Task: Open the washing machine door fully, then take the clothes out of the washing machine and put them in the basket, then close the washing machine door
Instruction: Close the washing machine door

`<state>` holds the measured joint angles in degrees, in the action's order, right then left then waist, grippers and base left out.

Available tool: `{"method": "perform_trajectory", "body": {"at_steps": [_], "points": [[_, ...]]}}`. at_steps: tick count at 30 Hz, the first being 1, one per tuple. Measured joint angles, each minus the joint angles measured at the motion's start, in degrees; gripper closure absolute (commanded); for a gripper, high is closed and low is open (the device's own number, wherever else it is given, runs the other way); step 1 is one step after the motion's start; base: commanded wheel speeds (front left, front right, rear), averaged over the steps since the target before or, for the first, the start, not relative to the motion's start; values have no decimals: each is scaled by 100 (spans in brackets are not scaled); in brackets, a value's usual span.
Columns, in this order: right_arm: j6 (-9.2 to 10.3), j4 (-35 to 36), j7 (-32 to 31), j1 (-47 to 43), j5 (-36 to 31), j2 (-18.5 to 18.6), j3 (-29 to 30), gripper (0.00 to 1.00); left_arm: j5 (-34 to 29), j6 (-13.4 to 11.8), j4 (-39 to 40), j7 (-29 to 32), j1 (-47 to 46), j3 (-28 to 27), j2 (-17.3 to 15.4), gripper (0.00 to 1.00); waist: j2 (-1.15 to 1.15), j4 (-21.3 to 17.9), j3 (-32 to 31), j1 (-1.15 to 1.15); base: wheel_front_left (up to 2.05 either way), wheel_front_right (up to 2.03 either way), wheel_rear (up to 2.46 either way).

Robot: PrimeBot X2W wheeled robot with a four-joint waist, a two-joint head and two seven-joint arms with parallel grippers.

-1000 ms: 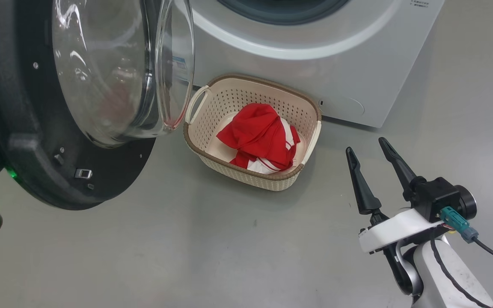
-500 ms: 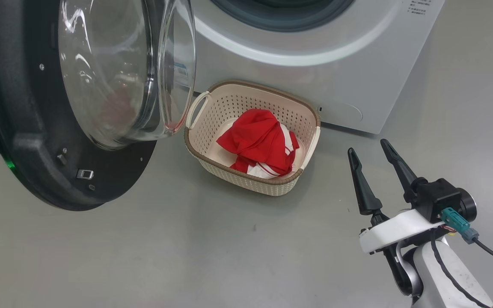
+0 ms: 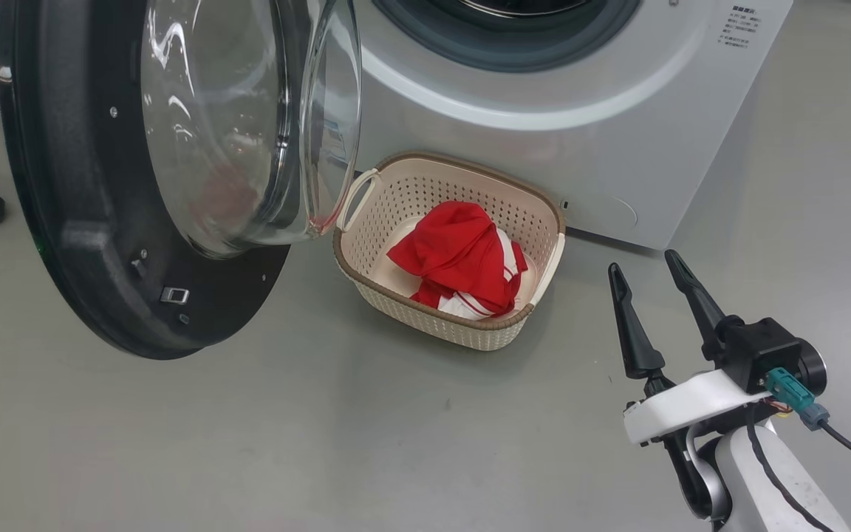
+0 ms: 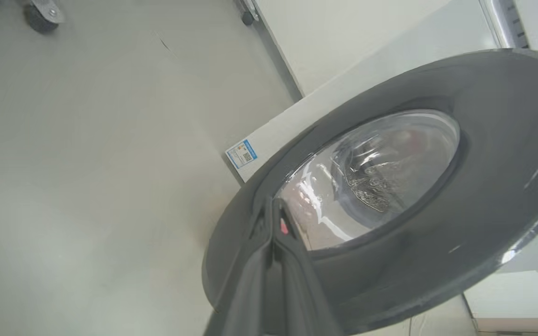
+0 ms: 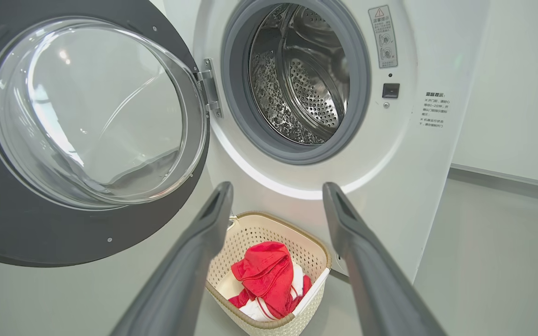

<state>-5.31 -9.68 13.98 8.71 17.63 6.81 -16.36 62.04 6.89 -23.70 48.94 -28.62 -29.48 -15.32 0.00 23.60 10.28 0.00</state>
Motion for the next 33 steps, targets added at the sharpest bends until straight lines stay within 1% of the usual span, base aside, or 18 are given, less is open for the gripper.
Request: {"method": "perform_trajectory", "body": {"at_steps": [4,6,8,11,15,23,28,29,30,31,32,33], "points": [[0,0,2,-5,0,-22,-43,0,-553,0,616,-622,571,438,-82,100,0,40,-38,0,0,0,0],[-1,0,2,-6,0,-45,-57,0,-928,2,954,-985,872,742,-200,100,0,44,-45,0,0,0,0],[-1,-1,2,-7,0,-47,-59,0,-1151,3,1090,-1361,1082,882,-225,100,0,48,-54,0,0,0,0],[-1,-8,2,-9,0,-51,-64,0,-1528,4,1362,-1891,1439,1266,-313,100,0,54,-68,0,0,0,0],[-7,-27,2,-13,1,-53,-65,0,-1817,4,1460,-2631,1766,1443,-357,100,0,59,-91,0,0,0,0],[-7,-37,3,-59,2,-66,-66,0,-2201,4,1475,-4134,2275,1395,-299,100,0,38,-131,0,0,0,0],[-8,-66,12,-106,37,-92,-69,0,-2540,5,1500,-4787,2606,1718,-260,100,0,18,-160,0,0,0,0],[-8,-68,12,-106,42,-93,-71,0,-2583,5,1489,-4893,2660,1768,-252,94,0,16,-166,0,0,0,0],[-8,-69,12,-106,42,-94,-76,0,-2664,5,1474,-5023,2705,1804,-252,66,0,14,-171,0,0,0,0],[-9,-73,12,-107,42,-94,-79,0,-2795,5,1458,-5179,2744,1808,-252,44,0,12,-176,0,0,0,0],[-9,-74,12,-107,42,-96,-85,0,-2830,5,1408,-5257,2764,1800,-248,0,0,10,-180,0,0,0,0],[-9,-74,13,-107,42,-98,-92,0,-2836,5,1347,-5339,2776,1797,-240,0,0,8,-183,0,0,0,0]]}}
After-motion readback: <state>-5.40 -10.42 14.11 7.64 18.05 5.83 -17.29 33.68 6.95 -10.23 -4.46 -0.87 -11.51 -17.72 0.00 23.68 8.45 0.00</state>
